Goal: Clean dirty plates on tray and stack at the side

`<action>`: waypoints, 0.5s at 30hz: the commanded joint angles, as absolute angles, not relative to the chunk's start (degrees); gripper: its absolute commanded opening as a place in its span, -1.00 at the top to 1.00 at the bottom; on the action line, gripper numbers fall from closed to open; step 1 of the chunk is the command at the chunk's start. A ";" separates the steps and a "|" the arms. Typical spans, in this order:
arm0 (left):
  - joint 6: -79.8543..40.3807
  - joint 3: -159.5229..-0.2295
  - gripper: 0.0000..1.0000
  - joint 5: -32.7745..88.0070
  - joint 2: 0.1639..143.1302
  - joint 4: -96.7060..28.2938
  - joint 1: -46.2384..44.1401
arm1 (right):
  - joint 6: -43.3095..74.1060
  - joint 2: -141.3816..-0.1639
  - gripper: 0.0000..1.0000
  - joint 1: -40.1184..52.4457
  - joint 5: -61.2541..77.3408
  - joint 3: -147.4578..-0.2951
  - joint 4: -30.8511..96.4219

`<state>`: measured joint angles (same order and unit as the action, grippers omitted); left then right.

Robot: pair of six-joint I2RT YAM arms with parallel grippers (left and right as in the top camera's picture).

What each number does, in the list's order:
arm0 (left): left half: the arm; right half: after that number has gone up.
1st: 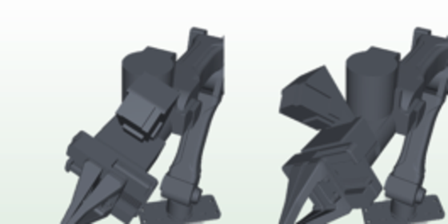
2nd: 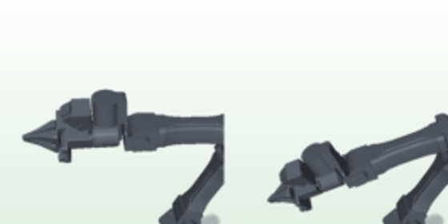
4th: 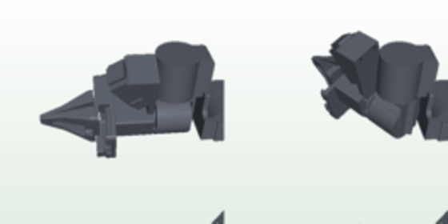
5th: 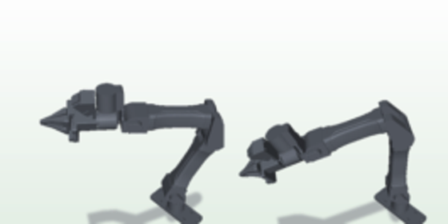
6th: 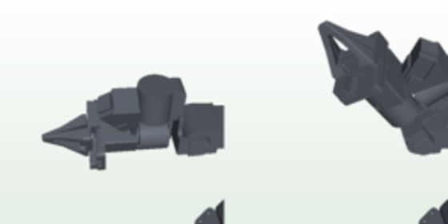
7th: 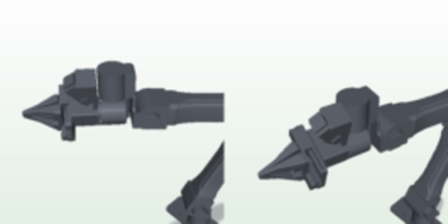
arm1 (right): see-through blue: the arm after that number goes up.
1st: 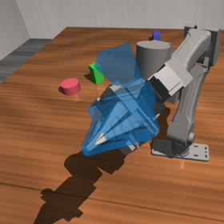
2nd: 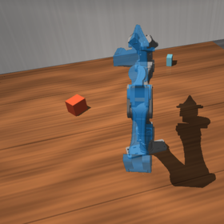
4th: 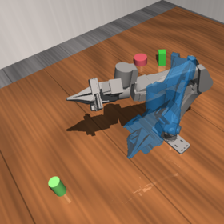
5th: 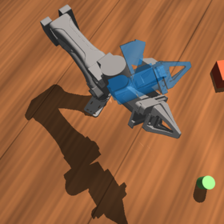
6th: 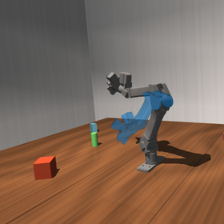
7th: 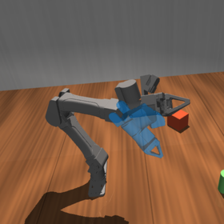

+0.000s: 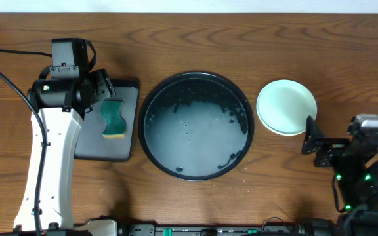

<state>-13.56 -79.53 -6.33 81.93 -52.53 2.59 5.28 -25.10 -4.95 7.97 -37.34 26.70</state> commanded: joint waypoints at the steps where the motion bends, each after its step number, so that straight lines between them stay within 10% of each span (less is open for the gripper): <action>1: -14.24 -79.83 -0.57 -6.52 82.08 -52.69 2.83 | 4.64 -19.57 -0.99 -4.40 8.32 -27.66 18.26; 15: -14.24 -79.83 -0.57 -6.50 82.08 -52.69 2.83 | 5.13 -4.58 -0.99 -4.38 8.43 -5.23 1.02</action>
<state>-13.56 -79.53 -6.37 81.93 -52.53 2.59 5.21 -6.94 -4.95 8.12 -7.92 2.09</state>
